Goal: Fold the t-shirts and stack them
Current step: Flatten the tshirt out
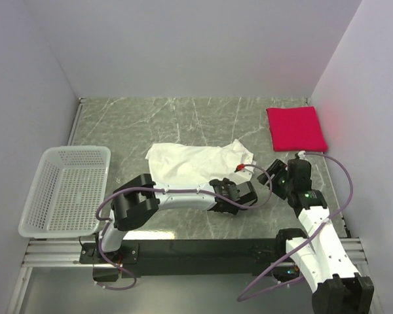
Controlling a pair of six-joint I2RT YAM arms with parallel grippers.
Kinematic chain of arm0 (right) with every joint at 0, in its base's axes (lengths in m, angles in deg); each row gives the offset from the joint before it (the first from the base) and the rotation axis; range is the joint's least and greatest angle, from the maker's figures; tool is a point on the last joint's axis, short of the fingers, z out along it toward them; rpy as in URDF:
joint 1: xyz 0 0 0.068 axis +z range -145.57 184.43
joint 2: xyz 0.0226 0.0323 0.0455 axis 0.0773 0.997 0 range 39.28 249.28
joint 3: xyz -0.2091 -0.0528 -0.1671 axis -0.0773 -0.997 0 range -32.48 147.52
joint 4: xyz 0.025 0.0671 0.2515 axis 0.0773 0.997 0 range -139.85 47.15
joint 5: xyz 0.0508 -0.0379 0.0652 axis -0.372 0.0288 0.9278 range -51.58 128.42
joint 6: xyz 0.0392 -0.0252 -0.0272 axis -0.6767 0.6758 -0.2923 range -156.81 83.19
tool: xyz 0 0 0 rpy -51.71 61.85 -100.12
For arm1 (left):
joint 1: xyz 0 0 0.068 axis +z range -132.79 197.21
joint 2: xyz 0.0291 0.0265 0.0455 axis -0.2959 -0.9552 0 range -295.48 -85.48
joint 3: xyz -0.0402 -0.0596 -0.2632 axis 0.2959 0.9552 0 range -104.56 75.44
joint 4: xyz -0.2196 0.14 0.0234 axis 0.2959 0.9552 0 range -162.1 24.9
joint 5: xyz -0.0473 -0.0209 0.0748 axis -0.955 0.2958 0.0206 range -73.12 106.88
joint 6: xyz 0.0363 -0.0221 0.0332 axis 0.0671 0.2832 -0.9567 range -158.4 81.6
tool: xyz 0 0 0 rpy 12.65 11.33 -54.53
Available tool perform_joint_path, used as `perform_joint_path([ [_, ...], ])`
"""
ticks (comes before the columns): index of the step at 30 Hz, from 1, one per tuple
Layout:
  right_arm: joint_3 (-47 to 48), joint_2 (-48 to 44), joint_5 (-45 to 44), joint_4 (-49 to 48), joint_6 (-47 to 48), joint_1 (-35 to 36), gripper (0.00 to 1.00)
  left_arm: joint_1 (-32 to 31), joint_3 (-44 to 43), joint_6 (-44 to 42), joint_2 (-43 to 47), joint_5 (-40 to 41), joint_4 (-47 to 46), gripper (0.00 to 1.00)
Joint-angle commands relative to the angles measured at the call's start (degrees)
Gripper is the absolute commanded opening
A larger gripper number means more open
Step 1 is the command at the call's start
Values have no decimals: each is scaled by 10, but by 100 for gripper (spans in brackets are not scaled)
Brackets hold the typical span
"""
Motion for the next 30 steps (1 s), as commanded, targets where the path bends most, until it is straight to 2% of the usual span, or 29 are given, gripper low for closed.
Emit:
perform_joint_path([
  [1,-7,-7,2,-21,-3,-4,73,-5,5,16,-2,-6,1,52],
  [4,-7,-7,5,-21,-2,-4,73,-5,9,21,4,5,2,40],
  [5,-6,-8,5,-22,-1,-4,73,-5,8,21,11,7,5,31],
  [7,-7,-8,6,-21,3,-4,73,-4,0,22,19,18,19,22],
  [8,-7,-10,12,-21,5,-4,73,-3,-12,22,28,20,30,14],
  [12,-7,1,42,-29,21,-4,72,12,-29,27,69,26,65,1],
  [20,14,55,90,-57,44,24,71,104,3,6,206,-19,97,1],
  [25,42,119,114,-90,52,66,71,155,57,-3,268,-98,53,1],
  [30,75,171,127,-116,67,99,71,181,167,34,303,-158,-24,1],
])
